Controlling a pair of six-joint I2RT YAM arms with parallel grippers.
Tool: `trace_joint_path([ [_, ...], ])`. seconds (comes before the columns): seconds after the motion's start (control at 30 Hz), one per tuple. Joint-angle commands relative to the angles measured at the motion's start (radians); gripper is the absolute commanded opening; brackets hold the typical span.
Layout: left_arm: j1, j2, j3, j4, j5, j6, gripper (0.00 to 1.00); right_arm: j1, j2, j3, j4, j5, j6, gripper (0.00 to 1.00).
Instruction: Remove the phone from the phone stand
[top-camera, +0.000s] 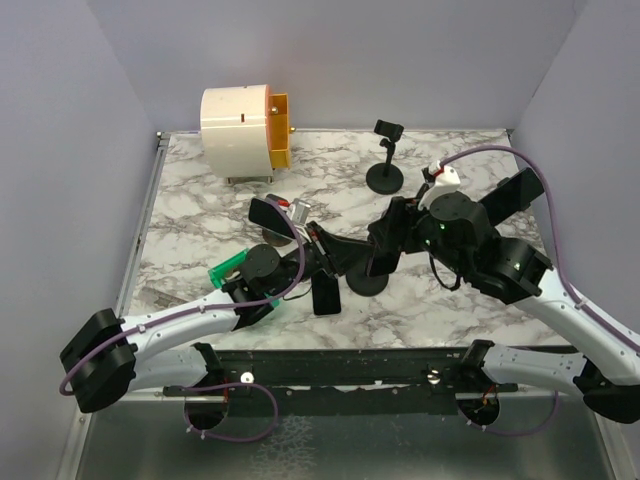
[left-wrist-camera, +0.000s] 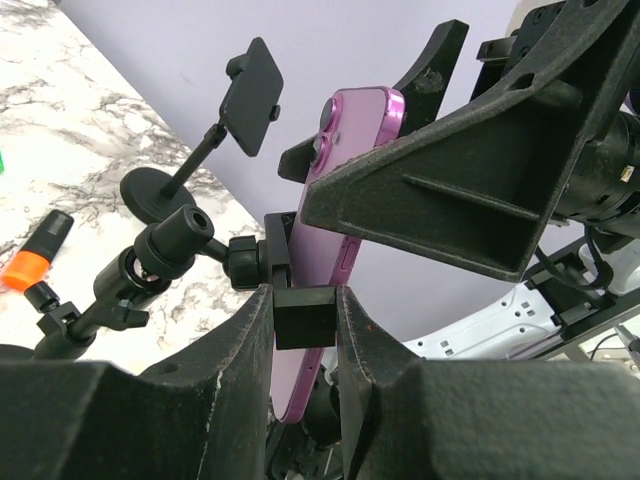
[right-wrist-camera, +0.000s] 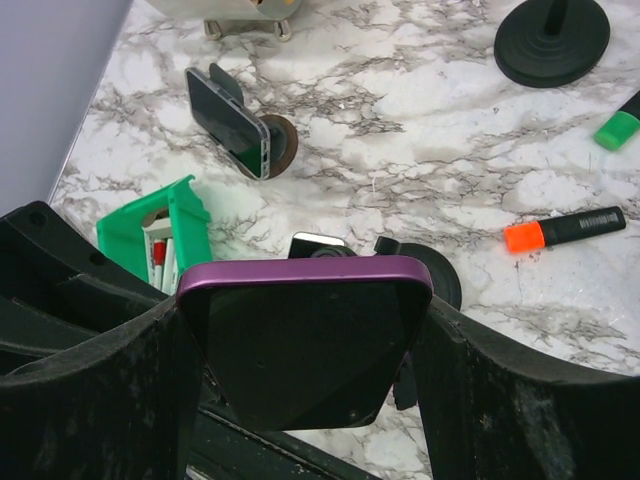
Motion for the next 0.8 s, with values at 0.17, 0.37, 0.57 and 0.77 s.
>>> trace_joint_path([
  [0.17, 0.048, 0.047, -0.013, -0.014, -0.057, -0.016, 0.00, -0.006, -0.076, -0.007, 0.061, -0.140, -0.024, 0.00],
  [0.37, 0.049, 0.060, -0.005, -0.014, -0.044, -0.014, 0.00, -0.006, -0.084, -0.006, 0.082, -0.197, -0.023, 0.00],
  [0.57, 0.049, 0.061, 0.009, -0.014, -0.003, 0.003, 0.00, -0.007, -0.086, 0.032, 0.092, -0.268, -0.020, 0.00],
  [0.77, 0.048, 0.047, 0.029, -0.014, 0.034, 0.019, 0.41, -0.008, -0.083, 0.107, 0.090, -0.344, -0.020, 0.00],
])
